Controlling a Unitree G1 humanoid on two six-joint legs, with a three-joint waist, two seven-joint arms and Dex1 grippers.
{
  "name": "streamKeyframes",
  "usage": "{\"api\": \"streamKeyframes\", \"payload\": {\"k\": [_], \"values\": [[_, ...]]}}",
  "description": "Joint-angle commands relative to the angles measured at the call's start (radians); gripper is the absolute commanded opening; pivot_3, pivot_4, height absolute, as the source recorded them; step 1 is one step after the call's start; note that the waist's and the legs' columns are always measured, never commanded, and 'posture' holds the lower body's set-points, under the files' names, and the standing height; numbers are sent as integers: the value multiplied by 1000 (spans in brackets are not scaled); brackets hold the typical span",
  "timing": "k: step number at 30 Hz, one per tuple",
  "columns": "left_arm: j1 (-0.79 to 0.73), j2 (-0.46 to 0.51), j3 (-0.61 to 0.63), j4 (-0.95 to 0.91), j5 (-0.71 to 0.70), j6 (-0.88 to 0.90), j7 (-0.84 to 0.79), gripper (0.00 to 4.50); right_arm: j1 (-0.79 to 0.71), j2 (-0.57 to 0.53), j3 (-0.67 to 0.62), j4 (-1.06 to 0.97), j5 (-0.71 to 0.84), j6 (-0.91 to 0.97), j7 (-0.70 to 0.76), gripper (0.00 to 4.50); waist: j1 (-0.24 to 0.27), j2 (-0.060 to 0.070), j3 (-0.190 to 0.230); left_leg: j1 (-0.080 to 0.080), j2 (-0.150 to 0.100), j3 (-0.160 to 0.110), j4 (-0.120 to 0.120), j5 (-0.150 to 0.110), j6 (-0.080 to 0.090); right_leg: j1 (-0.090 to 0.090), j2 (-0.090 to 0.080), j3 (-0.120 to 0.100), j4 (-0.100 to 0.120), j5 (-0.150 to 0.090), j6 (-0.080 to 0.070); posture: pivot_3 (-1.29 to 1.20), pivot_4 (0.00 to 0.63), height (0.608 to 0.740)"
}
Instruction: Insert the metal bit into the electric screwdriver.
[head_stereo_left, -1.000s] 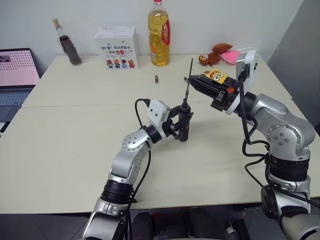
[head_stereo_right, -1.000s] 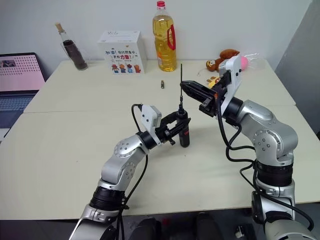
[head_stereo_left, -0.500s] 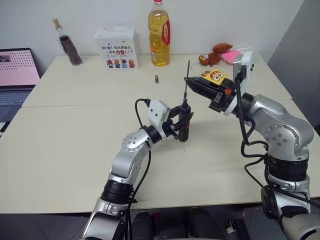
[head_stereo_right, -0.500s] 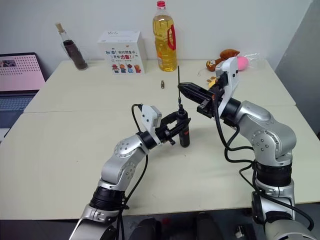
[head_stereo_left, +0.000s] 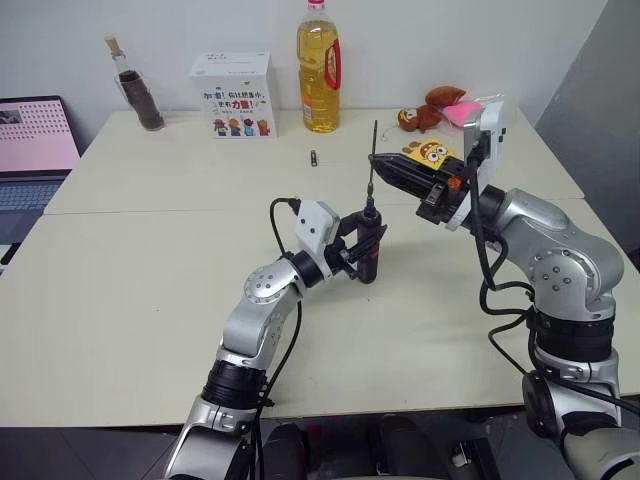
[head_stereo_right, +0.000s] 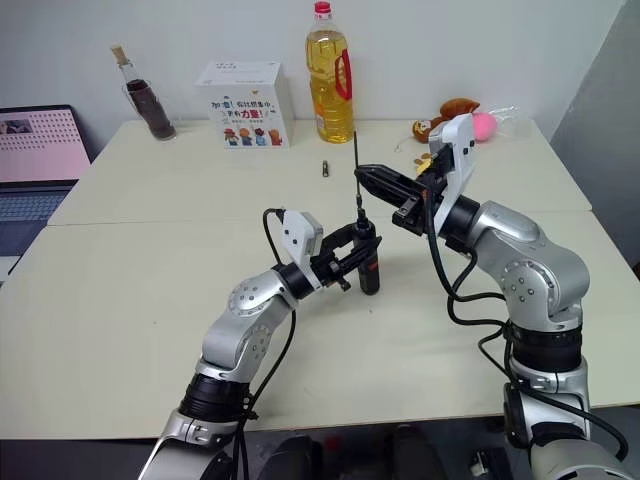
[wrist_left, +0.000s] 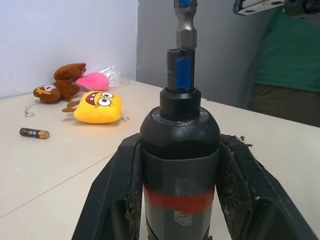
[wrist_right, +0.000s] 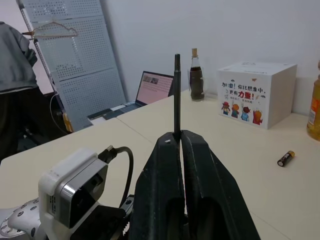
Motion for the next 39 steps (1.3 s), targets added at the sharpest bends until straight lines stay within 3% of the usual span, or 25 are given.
{"api": "streamKeyframes", "payload": {"k": [1, 39], "values": [[1, -5, -13, -44, -2, -12, -9, 1642, -27, -11, -27, -10, 12, -16, -6, 36, 0, 0, 0, 0, 0, 0, 0, 0, 0, 0, 0, 0, 0, 0, 0, 0, 150, 740], [-4, -3, -23, -39, 7, -4, -11, 1642, 12, -83, 35, -50, 4, -11, 75, 36, 1, 0, 0, -1, 0, -1, 0, 0, 0, 0, 0, -1, -1, 0, 0, 0, 150, 740]]}}
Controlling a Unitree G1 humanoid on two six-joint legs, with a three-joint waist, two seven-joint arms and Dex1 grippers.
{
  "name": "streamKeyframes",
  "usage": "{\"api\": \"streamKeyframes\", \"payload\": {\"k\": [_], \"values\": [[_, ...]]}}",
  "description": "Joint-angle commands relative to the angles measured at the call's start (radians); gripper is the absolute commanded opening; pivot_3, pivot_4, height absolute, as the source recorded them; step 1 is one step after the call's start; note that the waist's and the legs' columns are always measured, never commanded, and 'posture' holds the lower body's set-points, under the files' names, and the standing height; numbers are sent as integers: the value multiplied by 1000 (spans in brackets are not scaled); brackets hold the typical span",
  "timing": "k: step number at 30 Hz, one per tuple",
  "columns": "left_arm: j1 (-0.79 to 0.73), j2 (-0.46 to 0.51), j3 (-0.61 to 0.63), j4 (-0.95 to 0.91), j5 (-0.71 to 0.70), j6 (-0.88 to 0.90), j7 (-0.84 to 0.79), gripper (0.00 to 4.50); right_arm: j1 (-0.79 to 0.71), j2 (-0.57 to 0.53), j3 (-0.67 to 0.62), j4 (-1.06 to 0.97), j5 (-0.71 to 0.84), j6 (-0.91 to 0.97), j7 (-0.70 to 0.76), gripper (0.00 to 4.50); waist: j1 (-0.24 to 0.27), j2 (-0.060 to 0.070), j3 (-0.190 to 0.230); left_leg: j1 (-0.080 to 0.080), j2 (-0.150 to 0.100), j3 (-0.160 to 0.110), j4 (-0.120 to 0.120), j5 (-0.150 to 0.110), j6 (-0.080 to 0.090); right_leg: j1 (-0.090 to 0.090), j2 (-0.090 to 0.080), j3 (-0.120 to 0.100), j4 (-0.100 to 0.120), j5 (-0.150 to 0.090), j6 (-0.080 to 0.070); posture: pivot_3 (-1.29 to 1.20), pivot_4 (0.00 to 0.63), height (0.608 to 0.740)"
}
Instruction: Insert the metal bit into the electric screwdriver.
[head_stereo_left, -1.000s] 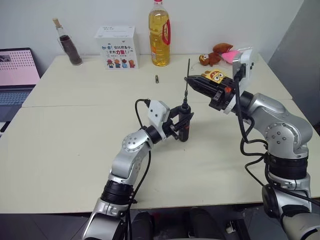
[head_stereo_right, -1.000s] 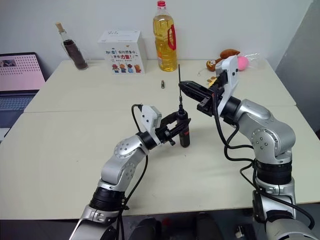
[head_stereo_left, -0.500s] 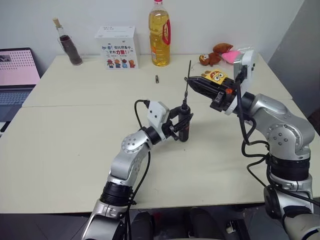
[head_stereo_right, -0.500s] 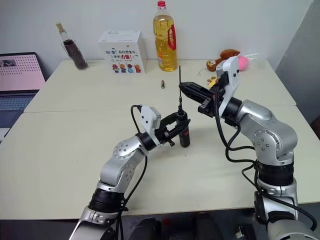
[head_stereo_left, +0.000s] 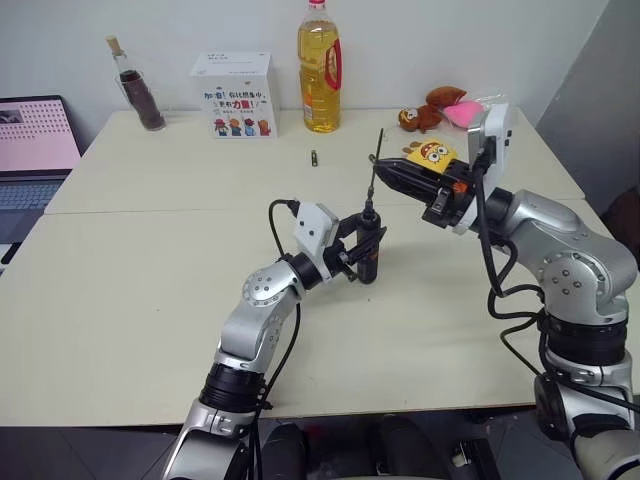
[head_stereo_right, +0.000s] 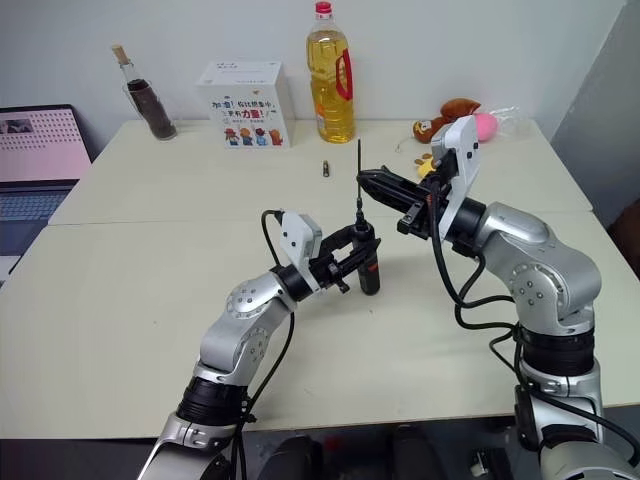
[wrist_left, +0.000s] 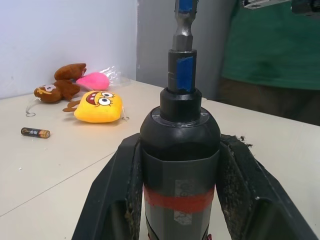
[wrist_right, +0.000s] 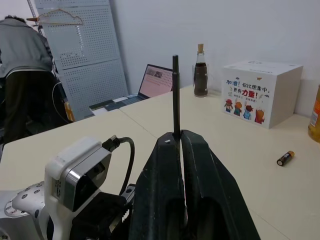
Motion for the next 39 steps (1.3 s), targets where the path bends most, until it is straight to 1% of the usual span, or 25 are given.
{"api": "streamKeyframes", "payload": {"k": [1, 8, 15, 30, 39], "values": [[-21, -2, -23, -15, 9, -7, -14, 1642, -5, -25, 24, -11, -7, -8, 33, 36, 0, 0, 0, 0, 0, 0, 0, 0, 0, 0, 0, 0, 0, 0, 0, 0, 150, 740], [-63, 26, -66, 27, 44, -11, -70, 1642, -35, -60, 49, 55, -48, -50, 87, 36, 1, 0, 0, 0, -1, 0, 0, 0, 0, 1, 0, -1, 0, 0, 0, 0, 150, 740], [-83, 43, -66, 57, 58, -22, -100, 1642, -49, -97, 46, 115, -66, -68, 138, 36, 3, 0, 0, 0, -1, 0, 0, 0, 0, 1, 0, -1, -1, 0, 0, 0, 150, 740], [-76, 43, -35, 46, 30, -2, -90, 1642, 12, -120, -8, 65, -42, -50, 103, 36, 4, 0, 0, 0, 0, -1, 0, 0, 0, 1, 0, -1, 0, 0, 0, 0, 150, 740], [-72, 42, -41, 36, 24, 4, -99, 1642, 56, -116, -7, 44, -55, -65, 98, 36, 6, 0, 0, 1, 0, -1, 0, 0, 0, 1, 0, -1, 0, 0, 0, 0, 150, 740]]}}
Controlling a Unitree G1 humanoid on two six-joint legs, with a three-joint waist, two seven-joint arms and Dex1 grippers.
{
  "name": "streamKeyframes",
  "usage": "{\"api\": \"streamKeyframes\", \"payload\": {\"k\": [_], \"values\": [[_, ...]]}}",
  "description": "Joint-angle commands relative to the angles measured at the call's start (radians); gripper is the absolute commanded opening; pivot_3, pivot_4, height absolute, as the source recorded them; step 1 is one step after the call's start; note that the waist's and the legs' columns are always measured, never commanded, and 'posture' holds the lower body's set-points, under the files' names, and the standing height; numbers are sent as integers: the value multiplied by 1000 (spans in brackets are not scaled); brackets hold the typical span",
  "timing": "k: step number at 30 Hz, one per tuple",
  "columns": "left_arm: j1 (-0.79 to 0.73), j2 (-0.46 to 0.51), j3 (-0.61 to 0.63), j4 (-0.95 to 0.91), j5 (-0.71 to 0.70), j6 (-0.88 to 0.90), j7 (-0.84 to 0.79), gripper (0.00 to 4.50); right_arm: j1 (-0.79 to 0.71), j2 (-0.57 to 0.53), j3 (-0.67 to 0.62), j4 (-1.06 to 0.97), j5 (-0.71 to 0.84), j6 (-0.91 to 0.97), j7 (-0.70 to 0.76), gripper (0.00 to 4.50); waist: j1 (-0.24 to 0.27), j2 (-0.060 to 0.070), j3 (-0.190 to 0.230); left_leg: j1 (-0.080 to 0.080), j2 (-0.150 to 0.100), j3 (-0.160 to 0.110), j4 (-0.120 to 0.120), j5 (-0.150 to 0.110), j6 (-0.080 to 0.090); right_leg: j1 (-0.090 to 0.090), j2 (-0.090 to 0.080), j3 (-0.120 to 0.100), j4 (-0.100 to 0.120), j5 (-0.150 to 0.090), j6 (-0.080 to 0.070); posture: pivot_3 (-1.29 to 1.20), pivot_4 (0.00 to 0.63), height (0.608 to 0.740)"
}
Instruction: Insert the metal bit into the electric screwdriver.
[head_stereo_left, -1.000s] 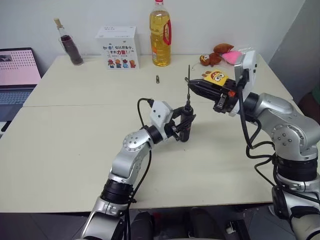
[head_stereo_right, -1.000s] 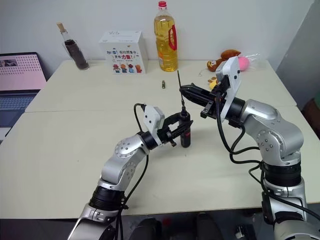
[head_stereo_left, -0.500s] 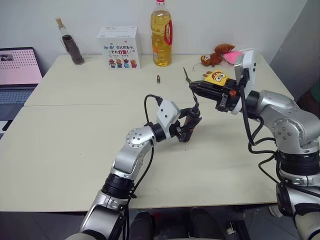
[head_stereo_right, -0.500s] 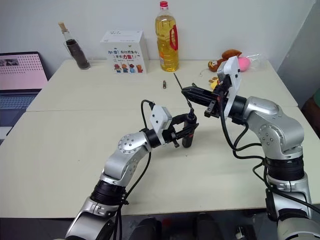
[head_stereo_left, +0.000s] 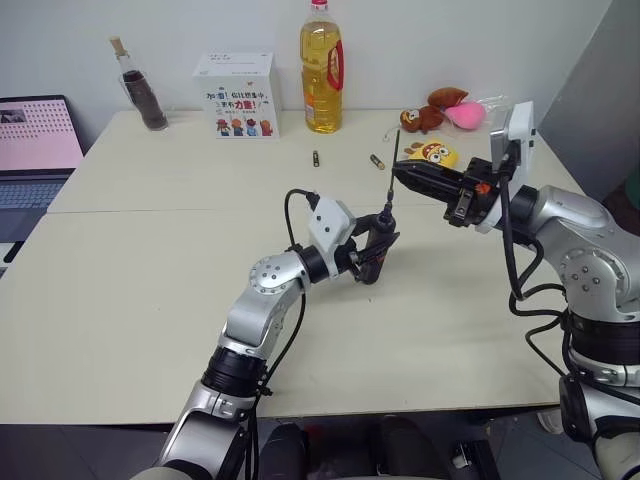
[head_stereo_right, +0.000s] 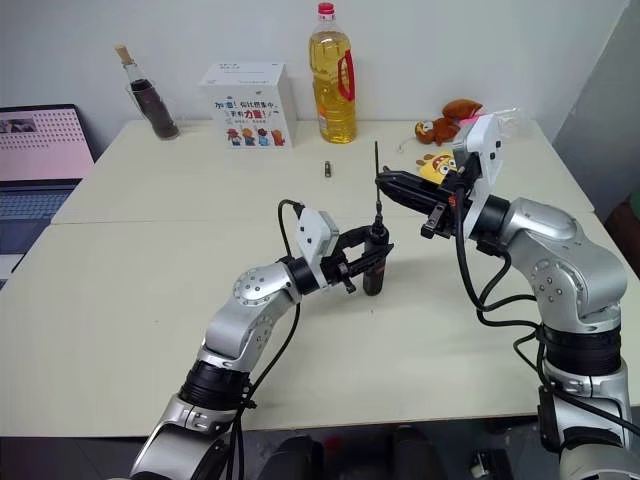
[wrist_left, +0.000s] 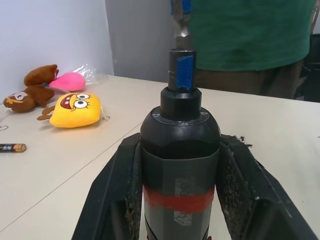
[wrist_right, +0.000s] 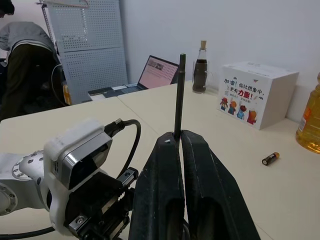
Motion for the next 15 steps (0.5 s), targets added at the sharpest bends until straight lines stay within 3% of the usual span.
{"api": "streamKeyframes", "payload": {"k": [1, 15], "values": [[12, 2, 4, -21, -14, 3, -13, 1642, 36, -13, 5, 11, -21, 10, -15, 36, 0, 0, 0, 0, 0, 0, 0, 0, 0, 0, 0, 0, 0, 0, 0, 0, 150, 740], [20, -3, 1, -24, 5, -7, 11, 1642, 42, -5, 29, -39, -20, 43, -84, 36, 0, 0, 0, 1, 0, 0, 0, 0, 0, 1, 0, 0, 0, 0, 0, 0, 150, 740]]}}
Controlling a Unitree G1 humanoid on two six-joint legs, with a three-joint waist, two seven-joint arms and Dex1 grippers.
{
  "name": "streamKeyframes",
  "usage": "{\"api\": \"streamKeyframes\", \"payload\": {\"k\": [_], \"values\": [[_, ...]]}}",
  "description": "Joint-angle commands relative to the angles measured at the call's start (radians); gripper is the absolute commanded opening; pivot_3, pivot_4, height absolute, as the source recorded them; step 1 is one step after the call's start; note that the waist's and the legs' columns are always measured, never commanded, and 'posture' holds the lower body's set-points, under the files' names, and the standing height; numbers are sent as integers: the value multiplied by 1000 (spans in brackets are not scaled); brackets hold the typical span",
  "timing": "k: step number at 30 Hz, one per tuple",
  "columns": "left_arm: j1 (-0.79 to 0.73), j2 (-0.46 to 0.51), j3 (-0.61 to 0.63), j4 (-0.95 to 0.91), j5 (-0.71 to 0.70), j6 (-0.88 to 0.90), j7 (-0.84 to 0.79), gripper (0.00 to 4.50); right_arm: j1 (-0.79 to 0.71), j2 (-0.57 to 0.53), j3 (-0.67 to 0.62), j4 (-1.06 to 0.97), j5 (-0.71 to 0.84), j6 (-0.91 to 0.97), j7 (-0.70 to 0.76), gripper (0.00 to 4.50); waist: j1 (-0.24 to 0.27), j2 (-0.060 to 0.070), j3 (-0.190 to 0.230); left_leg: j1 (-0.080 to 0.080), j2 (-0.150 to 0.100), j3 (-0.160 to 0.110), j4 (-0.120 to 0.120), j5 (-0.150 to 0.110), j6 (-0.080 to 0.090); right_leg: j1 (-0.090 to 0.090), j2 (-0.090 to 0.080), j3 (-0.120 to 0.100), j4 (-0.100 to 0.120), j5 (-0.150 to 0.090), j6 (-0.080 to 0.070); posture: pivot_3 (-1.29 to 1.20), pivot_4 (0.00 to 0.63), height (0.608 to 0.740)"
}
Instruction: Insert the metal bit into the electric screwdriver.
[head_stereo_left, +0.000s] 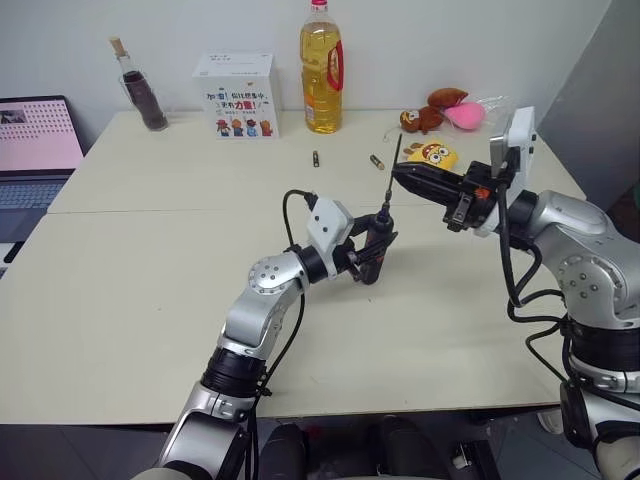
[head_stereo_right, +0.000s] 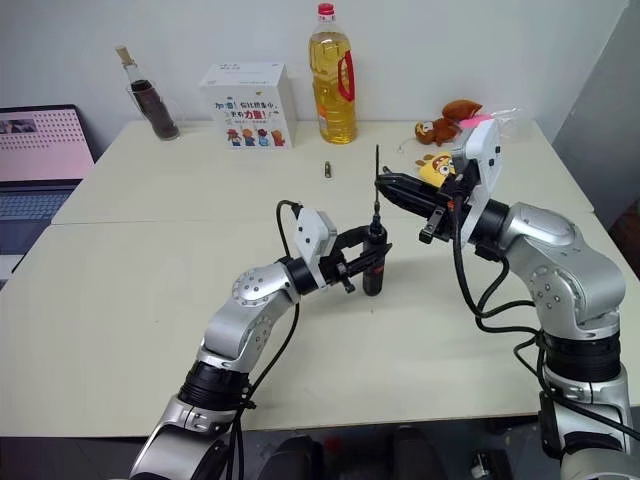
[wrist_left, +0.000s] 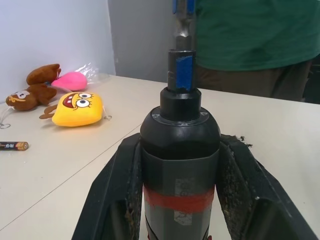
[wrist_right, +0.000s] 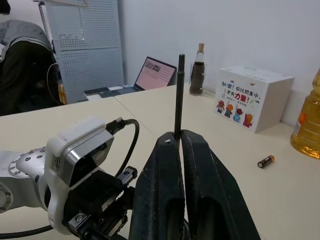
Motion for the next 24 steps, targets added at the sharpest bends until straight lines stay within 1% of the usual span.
{"api": "streamKeyframes", "payload": {"k": [1, 15, 20, 24], "values": [[16, -3, -6, -24, 7, -7, 7, 1642, 22, -5, 17, -8, -11, 60, -47, 36, 0, 0, 0, 0, 0, 0, 0, 0, 0, 0, 0, 0, 0, 0, 0, 0, 150, 740], [20, -15, -11, -26, 15, -9, 16, 1642, 32, -12, 22, 14, -27, 66, -81, 36, 0, 0, 0, 1, 0, 0, 0, 0, 0, 1, 0, 0, 0, 0, 0, 0, 150, 740], [20, -18, -9, -26, 15, -10, 19, 1642, 41, 3, 8, 26, 2, 97, -99, 36, 0, 0, -1, 1, 0, 0, 0, 0, 0, 1, 0, 0, 0, 0, 0, 0, 150, 740], [23, -16, -9, -34, 7, -6, 11, 1642, 48, -3, 6, 32, 12, 93, -77, 36, 0, 0, -1, 1, 0, 0, 0, 0, 0, 1, 0, 0, 0, 0, 0, 0, 150, 740]]}}
